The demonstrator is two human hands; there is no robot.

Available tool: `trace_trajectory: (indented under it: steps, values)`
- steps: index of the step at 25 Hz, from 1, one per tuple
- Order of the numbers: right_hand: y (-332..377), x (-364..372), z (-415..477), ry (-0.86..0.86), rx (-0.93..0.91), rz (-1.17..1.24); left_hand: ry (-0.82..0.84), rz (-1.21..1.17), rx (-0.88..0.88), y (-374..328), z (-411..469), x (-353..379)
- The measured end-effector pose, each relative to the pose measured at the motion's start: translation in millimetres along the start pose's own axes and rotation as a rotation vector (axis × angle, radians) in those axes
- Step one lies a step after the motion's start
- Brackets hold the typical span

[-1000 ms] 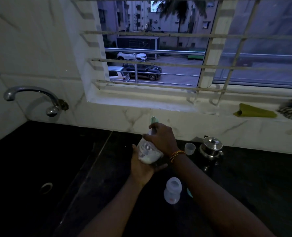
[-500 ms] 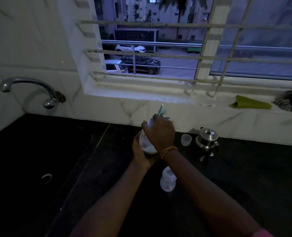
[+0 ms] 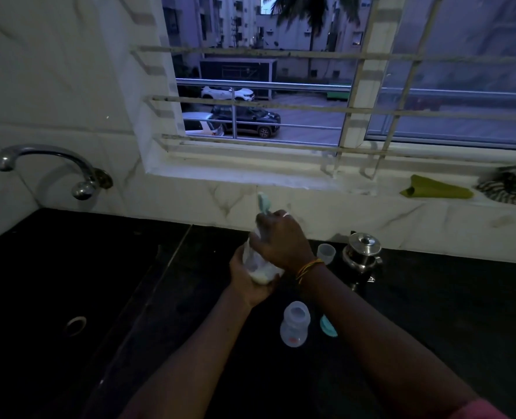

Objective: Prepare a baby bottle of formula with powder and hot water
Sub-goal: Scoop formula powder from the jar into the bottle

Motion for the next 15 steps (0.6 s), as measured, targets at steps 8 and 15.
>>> trace_trajectory:
  steps: [8, 15]
  values:
    - [-12, -15, -13, 0.001, 0.043, 0.210, 0.067, 0.144, -0.130, 0, 3, -27]
    - [-22, 2, -9, 0.331, 0.590, 0.133, 0.053, 0.200, -0.050, -11, 6, -32]
Point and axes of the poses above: each hand's wrist, its own z-axis towards the middle knuckle, its own x-axis out of the palm, y = z × x, the point moved 5 cm from there along z, towards the middle knuckle, and after that the axes turned 9 degrees about z, right-handed, at the moved point
